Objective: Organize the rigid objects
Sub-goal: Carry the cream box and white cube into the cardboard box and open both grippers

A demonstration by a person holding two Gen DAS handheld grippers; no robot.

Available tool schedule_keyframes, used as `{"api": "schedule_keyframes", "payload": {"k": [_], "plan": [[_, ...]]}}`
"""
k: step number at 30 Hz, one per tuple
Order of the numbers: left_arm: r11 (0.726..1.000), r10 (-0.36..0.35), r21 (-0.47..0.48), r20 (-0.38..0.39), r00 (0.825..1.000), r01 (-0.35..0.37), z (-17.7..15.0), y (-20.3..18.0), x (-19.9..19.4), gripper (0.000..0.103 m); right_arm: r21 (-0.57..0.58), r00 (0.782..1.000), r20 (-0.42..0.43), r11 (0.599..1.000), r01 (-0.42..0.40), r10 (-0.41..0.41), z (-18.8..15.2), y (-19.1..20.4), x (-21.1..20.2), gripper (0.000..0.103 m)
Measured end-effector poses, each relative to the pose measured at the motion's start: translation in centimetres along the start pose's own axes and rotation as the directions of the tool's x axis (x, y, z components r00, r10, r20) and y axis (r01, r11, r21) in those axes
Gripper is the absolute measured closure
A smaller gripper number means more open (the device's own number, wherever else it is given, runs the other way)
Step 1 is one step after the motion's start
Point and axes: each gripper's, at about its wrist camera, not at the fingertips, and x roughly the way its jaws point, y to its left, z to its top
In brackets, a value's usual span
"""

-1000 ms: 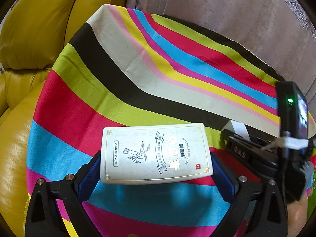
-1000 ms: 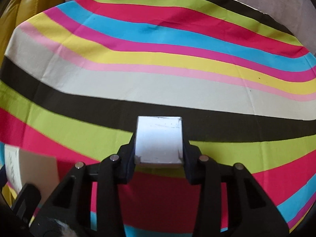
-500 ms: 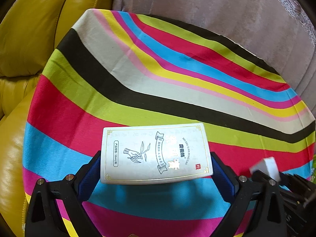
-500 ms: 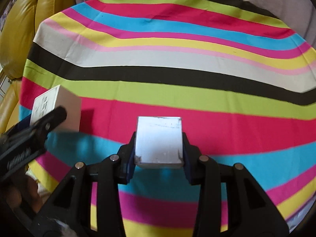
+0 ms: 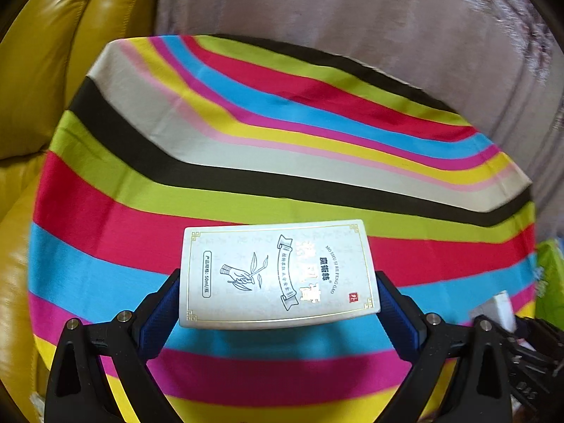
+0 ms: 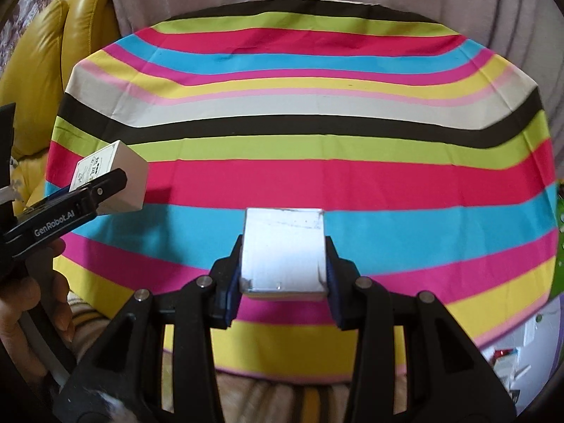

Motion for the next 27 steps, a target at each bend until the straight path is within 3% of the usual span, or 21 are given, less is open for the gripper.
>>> {"api": "schedule_keyframes", "payload": {"k": [4, 9, 18, 27], "plan": [[0.993, -0.108, 0.053, -0.016, 0.994, 0.109, -1.3, -3.3, -2.0, 0.003, 0.03, 0.999, 0.007, 0.998, 0.048, -0.048, -1.7, -1.6, -1.8, 0.059], [0.97, -0.201, 0.131, -0.035, 0.979, 0.204, -3.0, -7.2, -4.0, 0.003, 0.114, 0.998, 0.034, 0.992, 0.05, -0.054, -3.5, -4.5, -4.4, 0.059], [0.95, -0.22, 0.213, -0.062, 0.974, 0.228, -5.6, -10.9, -6.4, 0.003, 0.24, 0.996, 0.056, 0.969, 0.059, -0.074, -6.4, -9.5, -7.5, 0.059], [0.901, -0.236, 0.354, -0.082, 0.968, 0.25, -7.9, -16.1, -8.6, 0.003, 0.32, 0.992, 0.071, 0.944, 0.079, -0.107, -9.6, -13.6, -10.1, 0.059]]}}
